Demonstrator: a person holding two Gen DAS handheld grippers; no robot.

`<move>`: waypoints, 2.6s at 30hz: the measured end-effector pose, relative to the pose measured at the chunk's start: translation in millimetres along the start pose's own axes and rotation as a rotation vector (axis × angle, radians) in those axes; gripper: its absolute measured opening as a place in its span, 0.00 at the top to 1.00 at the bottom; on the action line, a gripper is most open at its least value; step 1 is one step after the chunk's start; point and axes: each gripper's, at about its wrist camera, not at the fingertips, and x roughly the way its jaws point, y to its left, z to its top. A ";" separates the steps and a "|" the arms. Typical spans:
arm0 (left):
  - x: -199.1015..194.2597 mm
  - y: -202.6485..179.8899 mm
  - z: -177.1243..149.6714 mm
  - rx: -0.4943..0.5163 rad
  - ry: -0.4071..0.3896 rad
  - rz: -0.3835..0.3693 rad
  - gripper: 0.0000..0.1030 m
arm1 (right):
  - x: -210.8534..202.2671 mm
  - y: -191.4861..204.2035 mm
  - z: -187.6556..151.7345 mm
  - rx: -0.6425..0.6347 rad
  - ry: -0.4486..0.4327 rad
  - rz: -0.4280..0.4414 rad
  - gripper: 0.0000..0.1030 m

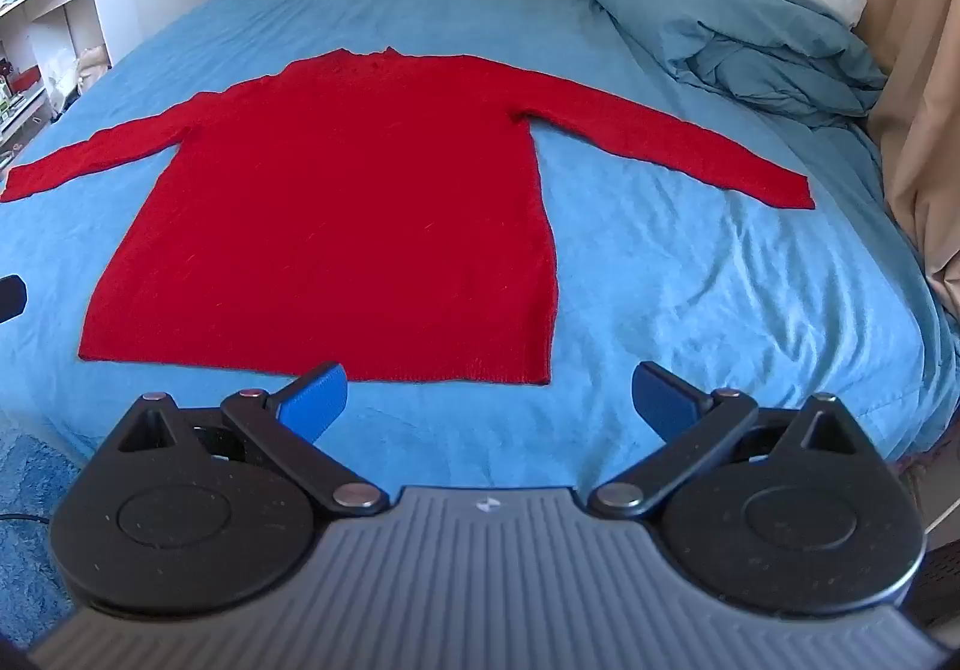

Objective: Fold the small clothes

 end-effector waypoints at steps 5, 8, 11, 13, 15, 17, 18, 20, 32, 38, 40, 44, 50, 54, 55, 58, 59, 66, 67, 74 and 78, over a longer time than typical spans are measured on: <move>-2.9 -5.4 -2.3 0.023 -0.024 0.031 0.00 | -1.1 -1.0 0.8 0.001 0.003 0.003 0.00; -4.6 -7.0 -2.6 0.020 -0.018 0.021 0.00 | -2.0 -0.9 0.6 0.001 0.004 0.002 0.00; -1.6 -3.9 -3.9 0.008 -0.014 0.011 0.00 | 1.5 3.1 -2.7 0.006 0.005 0.004 0.00; -1.0 -3.1 -3.4 0.007 -0.012 0.011 0.00 | 1.7 3.4 -3.0 0.004 0.006 0.006 0.00; -0.5 -3.1 -3.8 0.005 -0.011 0.009 0.00 | 1.8 5.0 -4.2 0.003 0.005 0.006 0.00; -1.3 -2.8 -3.3 0.003 -0.010 0.007 0.00 | 1.2 2.7 -1.4 0.007 0.009 0.008 0.00; -1.7 -2.7 -3.5 0.003 -0.011 0.007 0.00 | 0.9 2.7 -1.0 0.008 0.010 0.007 0.00; -1.9 -2.4 -3.6 0.003 -0.012 0.008 0.00 | 0.3 2.7 -0.9 0.007 0.011 0.007 0.00; -2.3 -3.3 -3.9 0.005 -0.016 0.020 0.00 | 1.7 2.3 -2.2 0.007 0.012 0.008 0.00; -4.0 -4.4 -4.0 0.005 -0.018 0.014 0.00 | 1.0 1.4 -3.4 0.008 0.012 0.010 0.00; -4.2 -3.3 -4.1 -0.002 -0.015 0.007 0.00 | 1.1 1.5 -3.6 0.008 0.011 0.012 0.00; -5.2 -2.5 -2.6 -0.001 -0.018 0.010 0.00 | -0.6 1.7 -3.3 0.010 0.010 0.018 0.00; -6.3 -1.7 -2.1 -0.002 -0.017 0.005 0.00 | -1.5 1.5 -2.2 0.010 0.010 0.020 0.00; -6.3 -0.4 -1.3 -0.005 -0.019 0.002 0.00 | -3.7 2.2 -1.6 0.008 0.006 0.021 0.00; -6.4 -0.5 -1.2 -0.005 -0.019 0.002 0.00 | -4.6 1.9 -1.3 0.008 0.005 0.022 0.00; -6.4 -0.6 -1.1 -0.006 -0.019 0.002 0.00 | -5.6 2.1 -1.2 0.008 0.004 0.022 0.00; -6.4 -0.6 -1.1 -0.005 -0.020 0.002 0.00 | -5.7 1.8 -1.4 0.008 0.004 0.023 0.00; -7.4 -1.2 -2.2 -0.004 -0.024 0.006 0.00 | -6.1 1.9 -1.1 0.009 0.004 0.023 0.00; -7.4 -1.3 -2.1 -0.003 -0.024 0.007 0.00 | -5.8 2.0 -1.3 0.009 0.004 0.023 0.00; -8.0 -1.5 -2.5 -0.005 -0.023 0.006 0.00 | -6.5 2.1 -1.0 0.008 0.005 0.025 0.00; -7.7 -0.9 -2.5 -0.004 -0.024 0.006 0.00 | -10.3 3.9 0.5 0.007 0.004 0.027 0.00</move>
